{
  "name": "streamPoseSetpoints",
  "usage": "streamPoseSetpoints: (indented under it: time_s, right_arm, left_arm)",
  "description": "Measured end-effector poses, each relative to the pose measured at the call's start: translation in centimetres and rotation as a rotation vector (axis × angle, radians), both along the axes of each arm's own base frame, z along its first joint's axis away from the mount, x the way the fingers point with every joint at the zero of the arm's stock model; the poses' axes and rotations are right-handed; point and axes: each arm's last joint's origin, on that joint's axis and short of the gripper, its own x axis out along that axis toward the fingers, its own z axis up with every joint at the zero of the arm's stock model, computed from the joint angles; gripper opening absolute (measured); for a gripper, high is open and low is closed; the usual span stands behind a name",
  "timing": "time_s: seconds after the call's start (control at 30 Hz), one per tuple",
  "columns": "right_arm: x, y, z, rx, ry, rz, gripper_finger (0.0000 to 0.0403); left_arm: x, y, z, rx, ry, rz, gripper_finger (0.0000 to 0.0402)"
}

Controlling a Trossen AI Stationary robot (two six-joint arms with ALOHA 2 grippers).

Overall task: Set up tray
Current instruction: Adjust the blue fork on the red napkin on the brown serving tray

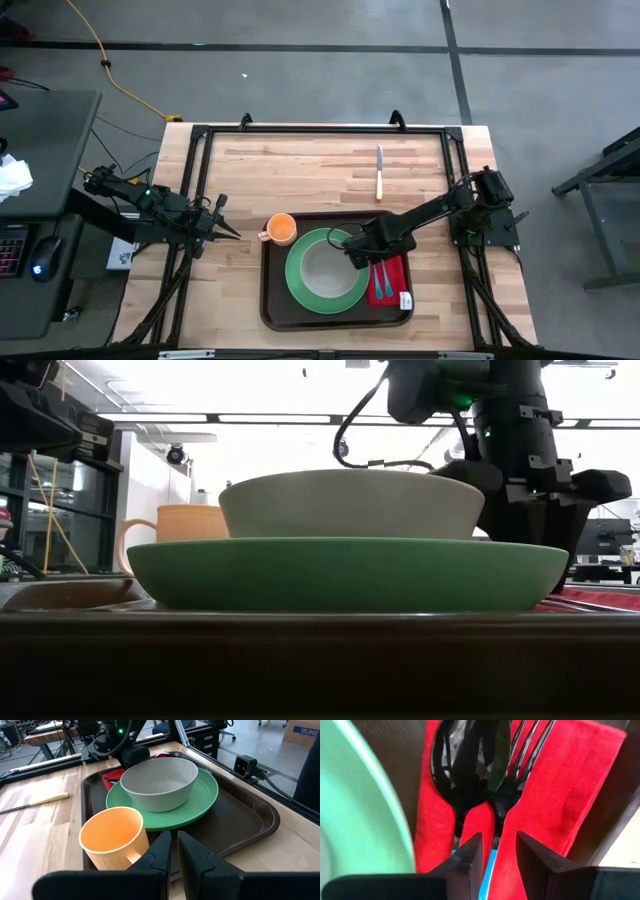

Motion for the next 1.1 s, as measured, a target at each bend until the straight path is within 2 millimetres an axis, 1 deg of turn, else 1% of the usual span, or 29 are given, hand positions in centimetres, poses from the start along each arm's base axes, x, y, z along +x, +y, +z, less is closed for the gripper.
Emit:
streamPoseSetpoints:
  time_s: [0.13,0.23,0.8,1.1]
  right_arm:
    - [0.15,0.09,-0.79,0.012,0.028,0.002,0.0097]
    - [0.19,0.11,-1.01,0.013,0.034,0.009,0.0095]
    - [0.13,-0.06,-1.01,-0.012,0.038,0.008,0.0094]
    - [0.42,-0.02,-1.03,-0.015,0.006,0.008,0.0094]
  left_arm:
    - [0.00,0.00,0.00,0.000,0.000,0.000,0.0062]
    - [0.00,0.00,0.00,0.000,0.000,0.000,0.0062]
    - [0.00,0.00,0.00,-0.003,0.001,0.001,0.0062]
    - [0.00,0.00,0.00,-0.022,0.007,0.006,0.0062]
